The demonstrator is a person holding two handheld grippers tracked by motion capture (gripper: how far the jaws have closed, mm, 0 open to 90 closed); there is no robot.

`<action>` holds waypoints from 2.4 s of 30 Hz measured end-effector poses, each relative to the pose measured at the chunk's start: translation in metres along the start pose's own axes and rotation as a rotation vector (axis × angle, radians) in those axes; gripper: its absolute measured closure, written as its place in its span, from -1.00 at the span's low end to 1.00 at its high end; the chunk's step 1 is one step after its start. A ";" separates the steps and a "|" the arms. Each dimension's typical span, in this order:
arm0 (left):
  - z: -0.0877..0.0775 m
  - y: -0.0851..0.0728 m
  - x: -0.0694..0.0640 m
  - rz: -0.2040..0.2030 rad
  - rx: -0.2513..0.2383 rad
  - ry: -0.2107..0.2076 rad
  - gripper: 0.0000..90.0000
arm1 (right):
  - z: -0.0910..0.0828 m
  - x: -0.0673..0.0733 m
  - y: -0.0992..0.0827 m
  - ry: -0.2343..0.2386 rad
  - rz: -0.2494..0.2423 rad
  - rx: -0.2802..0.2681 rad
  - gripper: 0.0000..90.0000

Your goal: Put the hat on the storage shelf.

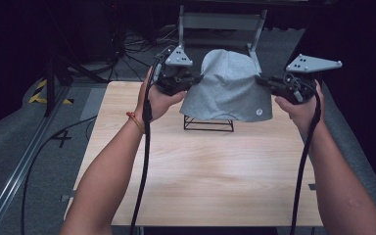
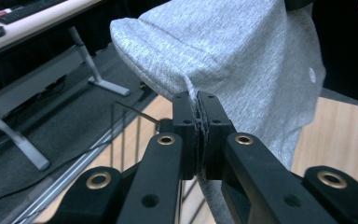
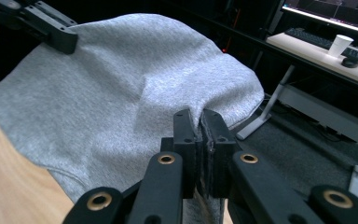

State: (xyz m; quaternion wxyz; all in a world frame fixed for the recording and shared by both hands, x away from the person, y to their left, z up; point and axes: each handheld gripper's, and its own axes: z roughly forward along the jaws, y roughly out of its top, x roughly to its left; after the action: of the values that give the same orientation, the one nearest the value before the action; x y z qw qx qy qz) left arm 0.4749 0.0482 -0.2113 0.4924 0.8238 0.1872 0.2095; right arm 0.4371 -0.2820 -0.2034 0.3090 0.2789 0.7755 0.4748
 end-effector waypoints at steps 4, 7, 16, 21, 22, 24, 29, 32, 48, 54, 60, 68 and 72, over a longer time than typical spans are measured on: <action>0.006 0.009 0.011 -0.006 0.005 0.023 0.94 | 0.010 -0.010 0.012 -0.020 -0.005 -0.003 0.91; 0.012 0.011 0.021 -0.008 0.018 0.047 0.94 | 0.019 -0.020 0.019 -0.033 0.003 -0.004 0.91; 0.027 0.012 0.046 -0.059 0.000 0.086 0.94 | 0.046 -0.038 0.031 -0.059 0.018 0.007 0.91; 0.034 0.014 0.057 -0.076 0.006 0.111 0.94 | 0.059 -0.045 0.034 -0.060 0.038 0.005 0.91; 0.035 0.013 0.058 -0.072 0.006 0.111 0.94 | 0.062 -0.047 0.034 -0.063 0.036 0.007 0.91; 0.037 0.012 0.061 -0.074 0.010 0.111 0.94 | 0.068 -0.050 0.034 -0.064 0.042 0.023 0.91; 0.044 0.004 0.071 -0.103 0.032 0.131 0.94 | 0.079 -0.056 0.031 -0.067 0.060 0.030 0.91; 0.051 -0.003 0.075 -0.111 0.048 0.153 0.94 | 0.086 -0.058 0.027 -0.075 0.057 0.044 0.91; 0.066 -0.012 0.085 -0.154 0.012 0.183 0.94 | 0.106 -0.061 0.021 -0.080 0.083 0.037 0.91; 0.066 -0.007 0.088 -0.148 0.014 0.207 0.94 | 0.104 -0.067 0.025 -0.096 0.089 0.023 0.91; 0.075 -0.014 0.090 -0.150 0.033 0.205 0.94 | 0.114 -0.067 0.018 -0.084 0.103 0.032 0.91; 0.071 -0.024 0.085 -0.173 0.012 0.155 0.94 | 0.109 -0.063 0.011 -0.055 0.098 0.025 0.91; 0.065 -0.027 0.080 -0.169 -0.001 0.143 0.94 | 0.104 -0.055 0.006 -0.038 0.080 0.027 0.91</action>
State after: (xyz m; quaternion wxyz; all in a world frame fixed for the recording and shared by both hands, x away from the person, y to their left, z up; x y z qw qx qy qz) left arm 0.5737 0.0538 -0.2496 0.4940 0.7877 0.2907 0.2256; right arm 0.5513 -0.2609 -0.2238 0.3008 0.3228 0.7641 0.4707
